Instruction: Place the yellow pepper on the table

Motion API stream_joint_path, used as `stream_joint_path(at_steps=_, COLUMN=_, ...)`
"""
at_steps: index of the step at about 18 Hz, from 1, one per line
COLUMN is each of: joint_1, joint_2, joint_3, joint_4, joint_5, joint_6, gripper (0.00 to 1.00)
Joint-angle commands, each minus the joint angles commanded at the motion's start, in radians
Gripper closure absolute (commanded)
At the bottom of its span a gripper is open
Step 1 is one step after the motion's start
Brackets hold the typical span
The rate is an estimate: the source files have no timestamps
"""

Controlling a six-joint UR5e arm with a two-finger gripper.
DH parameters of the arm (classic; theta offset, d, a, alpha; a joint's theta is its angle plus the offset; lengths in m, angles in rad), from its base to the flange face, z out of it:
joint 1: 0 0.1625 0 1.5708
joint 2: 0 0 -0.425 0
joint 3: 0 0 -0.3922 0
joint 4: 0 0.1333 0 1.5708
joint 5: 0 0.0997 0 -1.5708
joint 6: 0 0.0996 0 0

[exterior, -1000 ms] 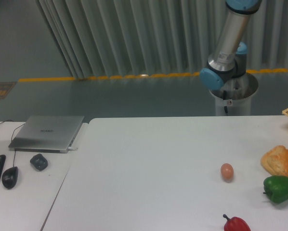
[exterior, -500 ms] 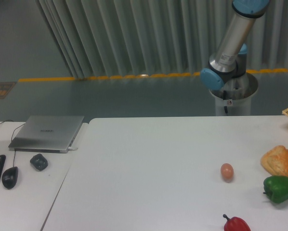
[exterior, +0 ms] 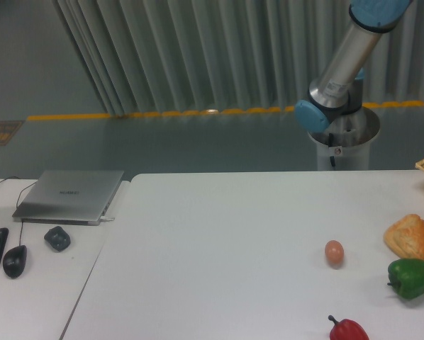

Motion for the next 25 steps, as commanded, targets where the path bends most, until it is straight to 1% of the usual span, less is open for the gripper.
stream_joint_path(at_steps=7, joint_1=-0.002, joint_2=-0.006, joint_3=-0.008, joint_4=0.000, joint_5=0.003, joint_6=0.003, gripper=0.00)
stream_joint_path(at_steps=9, joint_1=-0.002, joint_2=-0.006, joint_3=-0.008, joint_4=0.000, joint_5=0.005, joint_6=0.003, gripper=0.08)
stream_joint_path(at_steps=11, joint_1=-0.002, joint_2=-0.006, joint_3=-0.008, joint_4=-0.002, joint_5=0.008, joint_6=0.008, gripper=0.14)
stream_joint_path(at_steps=12, joint_1=-0.002, joint_2=-0.005, joint_3=-0.008, joint_4=-0.002, joint_5=0.008, joint_6=0.012, gripper=0.15)
stream_joint_path(at_steps=16, joint_1=0.000, joint_2=-0.002, joint_3=-0.003, joint_4=-0.005, joint_5=0.011, joint_6=0.009, gripper=0.35)
stream_joint_path(at_steps=19, joint_1=-0.002, joint_2=0.011, joint_3=0.002, joint_4=-0.012, joint_5=0.014, joint_6=0.011, gripper=0.42)
stream_joint_path(at_steps=20, joint_1=-0.003, joint_2=0.012, joint_3=0.003, joint_4=-0.014, joint_5=0.017, joint_6=0.011, gripper=0.49)
stream_joint_path(at_steps=21, joint_1=-0.003, joint_2=0.017, joint_3=0.003, joint_4=-0.015, joint_5=0.018, joint_6=0.011, gripper=0.49)
stream_joint_path(at_steps=22, joint_1=-0.003, joint_2=0.031, joint_3=0.003, joint_4=-0.035, joint_5=0.020, joint_6=0.011, gripper=0.51)
stream_joint_path(at_steps=23, joint_1=-0.005, joint_2=0.040, joint_3=0.006, joint_4=-0.058, joint_5=0.020, joint_6=0.008, gripper=0.61)
stream_joint_path(at_steps=24, joint_1=-0.005, joint_2=0.047, joint_3=0.008, joint_4=-0.073, joint_5=0.020, joint_6=0.009, gripper=0.63)
stream_joint_path(at_steps=25, joint_1=-0.008, joint_2=0.063, joint_3=0.008, joint_4=-0.090, joint_5=0.020, joint_6=0.009, gripper=0.63)
